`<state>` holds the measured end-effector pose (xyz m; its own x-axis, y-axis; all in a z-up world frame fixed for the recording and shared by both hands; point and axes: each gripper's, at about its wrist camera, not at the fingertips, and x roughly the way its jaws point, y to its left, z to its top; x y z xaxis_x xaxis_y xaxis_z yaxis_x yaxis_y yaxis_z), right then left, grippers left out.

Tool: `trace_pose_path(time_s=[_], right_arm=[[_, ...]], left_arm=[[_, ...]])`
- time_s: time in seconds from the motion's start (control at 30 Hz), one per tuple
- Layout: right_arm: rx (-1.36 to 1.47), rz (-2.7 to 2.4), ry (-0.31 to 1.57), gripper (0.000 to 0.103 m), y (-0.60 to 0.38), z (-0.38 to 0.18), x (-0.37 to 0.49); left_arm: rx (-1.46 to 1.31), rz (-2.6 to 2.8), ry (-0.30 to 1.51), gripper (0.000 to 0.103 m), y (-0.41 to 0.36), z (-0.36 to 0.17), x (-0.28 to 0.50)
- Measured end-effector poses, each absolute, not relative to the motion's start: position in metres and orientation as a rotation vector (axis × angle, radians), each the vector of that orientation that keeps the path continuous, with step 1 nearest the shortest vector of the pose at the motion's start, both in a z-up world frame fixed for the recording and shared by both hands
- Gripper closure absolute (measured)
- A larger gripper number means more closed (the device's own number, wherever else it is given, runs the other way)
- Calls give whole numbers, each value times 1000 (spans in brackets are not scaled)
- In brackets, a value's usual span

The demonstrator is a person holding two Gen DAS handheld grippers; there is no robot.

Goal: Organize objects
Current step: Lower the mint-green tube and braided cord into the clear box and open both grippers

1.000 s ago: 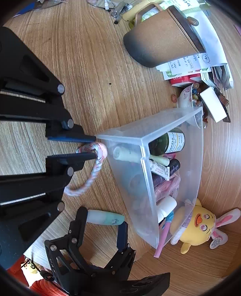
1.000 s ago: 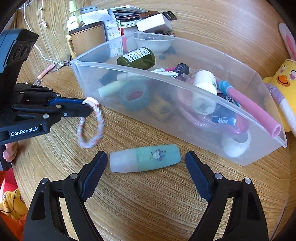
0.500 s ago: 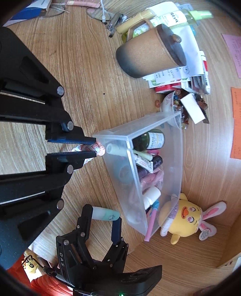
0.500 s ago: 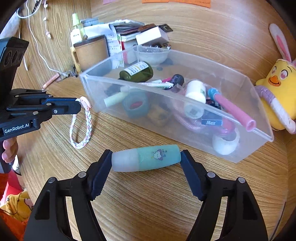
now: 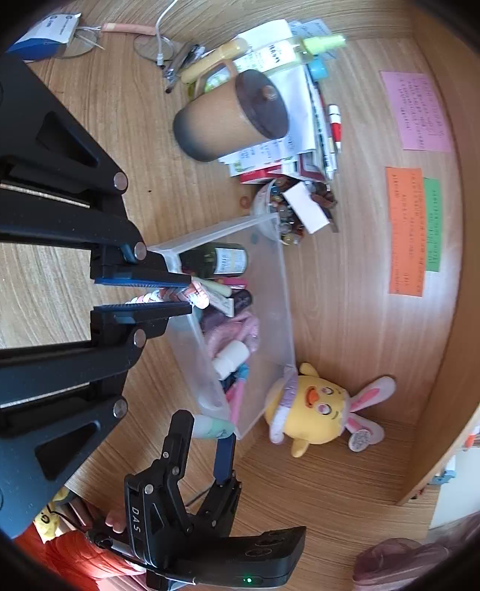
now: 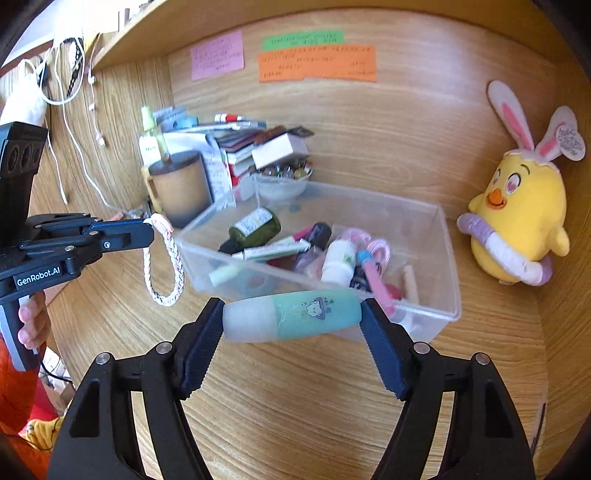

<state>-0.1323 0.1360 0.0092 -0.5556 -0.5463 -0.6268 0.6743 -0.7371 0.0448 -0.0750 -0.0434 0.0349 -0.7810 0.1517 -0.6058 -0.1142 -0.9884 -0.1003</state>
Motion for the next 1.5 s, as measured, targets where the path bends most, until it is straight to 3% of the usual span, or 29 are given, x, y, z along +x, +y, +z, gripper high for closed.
trace_pose_path(time_s=[0.4, 1.07, 1.27, 1.5], right_arm=[[794, -2355, 179, 31, 136, 30, -165], [895, -2357, 287, 28, 87, -13, -202], [879, -2339, 311, 21, 89, -7, -195], [861, -2311, 293, 16, 105, 6, -179]], left_arm=[[-894, 2915, -153, 97, -54, 52, -106], [-1034, 2886, -140, 95, -49, 17, -151], [-1047, 2876, -144, 81, -47, 17, -147], [-964, 2891, -135, 53, -41, 31, -125]])
